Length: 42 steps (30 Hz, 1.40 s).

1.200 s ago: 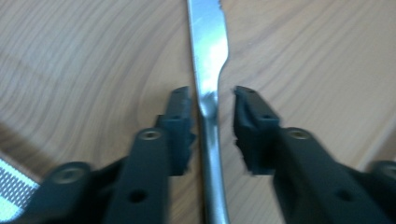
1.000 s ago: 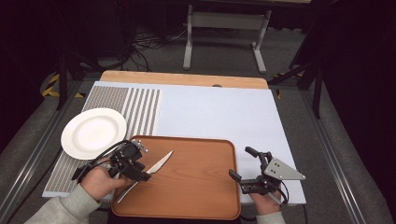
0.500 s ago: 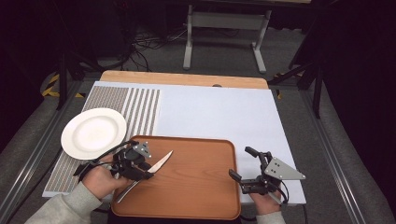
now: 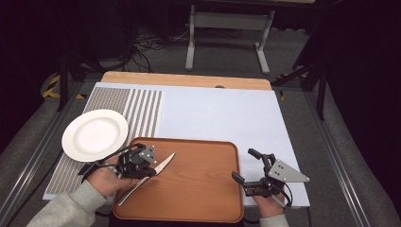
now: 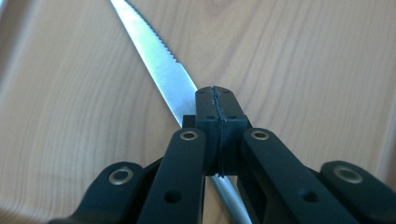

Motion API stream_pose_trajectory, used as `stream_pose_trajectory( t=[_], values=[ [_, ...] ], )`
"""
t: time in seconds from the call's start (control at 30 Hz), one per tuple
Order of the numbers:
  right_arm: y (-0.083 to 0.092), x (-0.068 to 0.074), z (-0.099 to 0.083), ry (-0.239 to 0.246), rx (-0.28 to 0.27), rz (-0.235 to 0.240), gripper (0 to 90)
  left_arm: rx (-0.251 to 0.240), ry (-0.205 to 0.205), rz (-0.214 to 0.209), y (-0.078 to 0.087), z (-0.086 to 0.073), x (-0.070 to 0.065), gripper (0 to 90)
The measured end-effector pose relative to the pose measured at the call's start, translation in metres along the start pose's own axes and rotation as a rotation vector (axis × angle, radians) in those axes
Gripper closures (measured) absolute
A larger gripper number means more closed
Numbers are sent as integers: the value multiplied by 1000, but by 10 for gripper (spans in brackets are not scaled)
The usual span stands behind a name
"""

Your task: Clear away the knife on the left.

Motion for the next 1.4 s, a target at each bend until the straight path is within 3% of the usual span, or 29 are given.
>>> stream_pose_trajectory(
  t=[0.17, 0.23, 0.33, 0.57, 0.93, 1.4],
  values=[
    [-1, 0, 0, 2, 2, 2, 49, 3, -14, -40, -3, 0, 1, 896],
    [-1, 1, 0, 3, 2, 3, 49, 7, -20, -75, -6, 0, 0, 895],
    [-1, 1, 0, 4, 2, 3, 49, 58, -47, -83, -11, 0, -1, 896],
    [-1, 1, 0, 4, 3, 2, 49, 92, -58, -89, -14, 0, 0, 896],
    [-1, 1, -1, 3, 5, 0, 49, 95, -37, -94, -14, -2, 1, 897],
    [-2, 1, -1, 0, 7, 4, 49, 108, 23, -97, -9, -14, 7, 896]
  ],
)
Point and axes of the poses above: each handheld gripper's, and its own axes: y roughly backward along the jaws, z roughly out of its top, x roughly to its left, the point moved 3 cm from there along -y, roughly forward along the jaws, and after that the axes turned 12 degrees about -y, right-handed, at the moved point
